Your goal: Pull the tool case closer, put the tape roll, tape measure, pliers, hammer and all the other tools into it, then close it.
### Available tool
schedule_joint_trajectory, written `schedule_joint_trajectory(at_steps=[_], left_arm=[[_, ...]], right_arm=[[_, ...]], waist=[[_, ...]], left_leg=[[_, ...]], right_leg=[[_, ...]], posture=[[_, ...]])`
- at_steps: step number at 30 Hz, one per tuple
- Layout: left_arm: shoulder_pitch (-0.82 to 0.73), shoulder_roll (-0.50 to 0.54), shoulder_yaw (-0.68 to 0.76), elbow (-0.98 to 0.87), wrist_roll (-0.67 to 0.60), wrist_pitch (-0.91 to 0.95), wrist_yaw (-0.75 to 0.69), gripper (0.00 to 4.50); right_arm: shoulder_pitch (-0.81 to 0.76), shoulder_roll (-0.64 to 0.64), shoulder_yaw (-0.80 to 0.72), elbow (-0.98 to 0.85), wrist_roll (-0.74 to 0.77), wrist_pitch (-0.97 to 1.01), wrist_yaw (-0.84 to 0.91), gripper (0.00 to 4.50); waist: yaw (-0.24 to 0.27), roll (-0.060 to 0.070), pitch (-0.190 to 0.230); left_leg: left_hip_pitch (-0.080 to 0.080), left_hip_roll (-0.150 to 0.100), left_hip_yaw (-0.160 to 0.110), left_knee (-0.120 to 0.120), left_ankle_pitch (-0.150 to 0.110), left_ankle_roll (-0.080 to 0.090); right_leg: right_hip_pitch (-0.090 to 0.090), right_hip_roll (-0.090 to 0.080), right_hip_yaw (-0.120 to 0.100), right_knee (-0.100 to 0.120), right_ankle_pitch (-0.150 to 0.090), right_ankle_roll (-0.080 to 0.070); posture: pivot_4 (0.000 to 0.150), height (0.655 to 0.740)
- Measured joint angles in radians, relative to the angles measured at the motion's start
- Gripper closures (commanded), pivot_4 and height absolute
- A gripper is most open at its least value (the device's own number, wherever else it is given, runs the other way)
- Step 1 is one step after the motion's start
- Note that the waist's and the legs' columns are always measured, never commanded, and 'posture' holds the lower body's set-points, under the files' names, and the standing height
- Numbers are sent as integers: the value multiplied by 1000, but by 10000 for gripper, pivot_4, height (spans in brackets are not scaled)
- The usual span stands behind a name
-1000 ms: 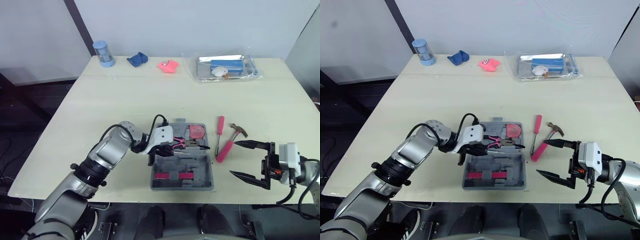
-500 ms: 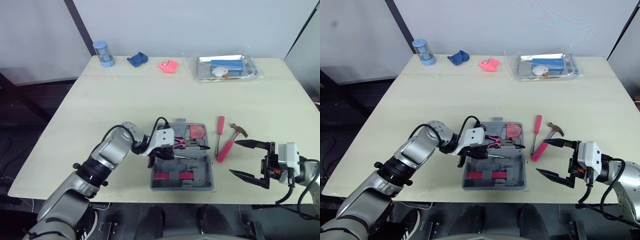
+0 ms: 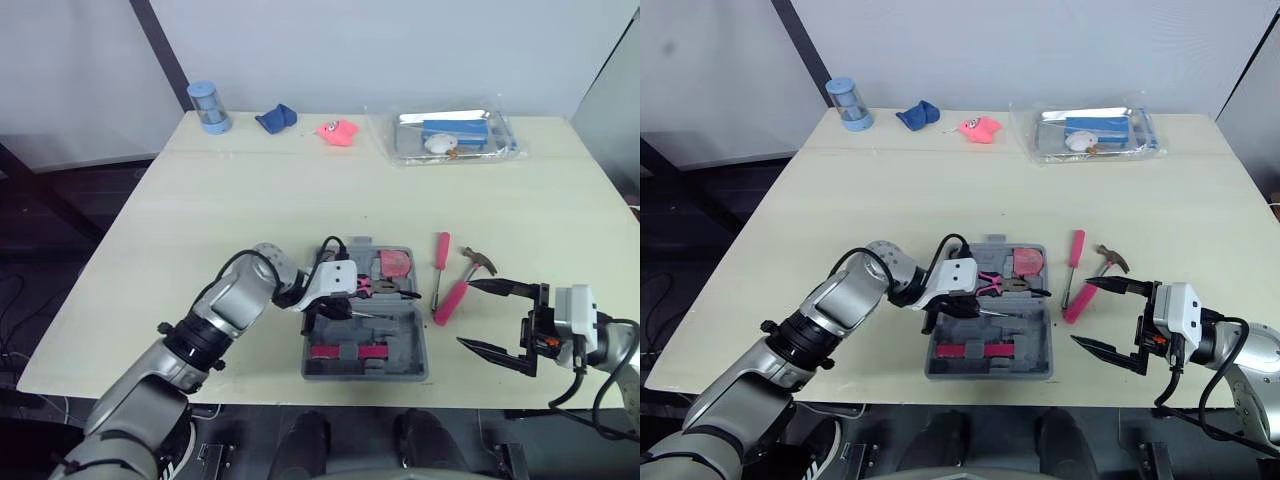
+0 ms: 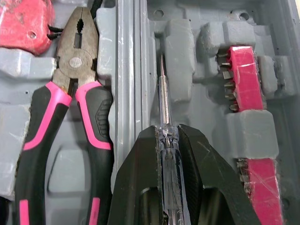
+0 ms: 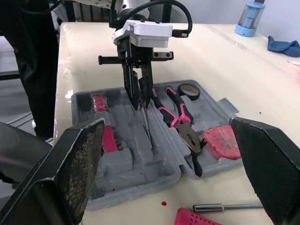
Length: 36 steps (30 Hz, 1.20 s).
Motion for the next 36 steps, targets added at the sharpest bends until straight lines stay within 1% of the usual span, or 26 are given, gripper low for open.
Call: schedule_joint_trajectory(at_steps=[3, 16, 17, 18, 21, 31, 36], left_arm=[[0, -23, -5, 1, 5, 7, 10, 44022], [-3, -43, -9, 1, 16, 26, 16, 44022], [-3, -45, -9, 1, 16, 31, 15, 33686], [-3, -47, -9, 1, 16, 34, 15, 30248], [-3, -57, -10, 2, 16, 38, 18, 15629], [2, -29, -10, -5, 18, 18, 20, 15629], [2, -15, -1, -41, 15, -4, 16, 15629]], right_arm=[[0, 6, 2, 0, -1, 0, -4, 0], [0, 6, 9, 0, -2, 0, -5, 0], [0, 6, 9, 0, -2, 0, -5, 0], [0, 6, 9, 0, -3, 0, -5, 0], [0, 6, 9, -1, -2, 0, -5, 0], [0, 6, 9, -1, -3, -1, -4, 0], [0, 6, 9, -1, -3, -2, -4, 0]], waist=[[0, 0, 0], [1, 0, 0], [1, 0, 0], [1, 0, 0], [1, 0, 0], [-1, 0, 0], [0, 0, 0]], left_leg=[[0, 0, 0, 0, 0, 0], [0, 0, 0, 0, 0, 0], [0, 0, 0, 0, 0, 0], [0, 0, 0, 1, 0, 0], [0, 0, 0, 1, 0, 0], [0, 0, 0, 1, 0, 0], [0, 0, 0, 1, 0, 0]], right_leg=[[0, 0, 0, 0, 0, 0], [0, 0, 0, 0, 0, 0], [0, 0, 0, 0, 0, 0], [0, 0, 0, 0, 0, 0], [0, 0, 0, 0, 0, 0], [0, 0, 0, 1, 0, 0], [0, 0, 0, 1, 0, 0]], posture=[[1500, 7400], [1500, 7400], [1500, 7400], [1500, 7400], [1500, 7400], [1500, 7400], [1500, 7400]])
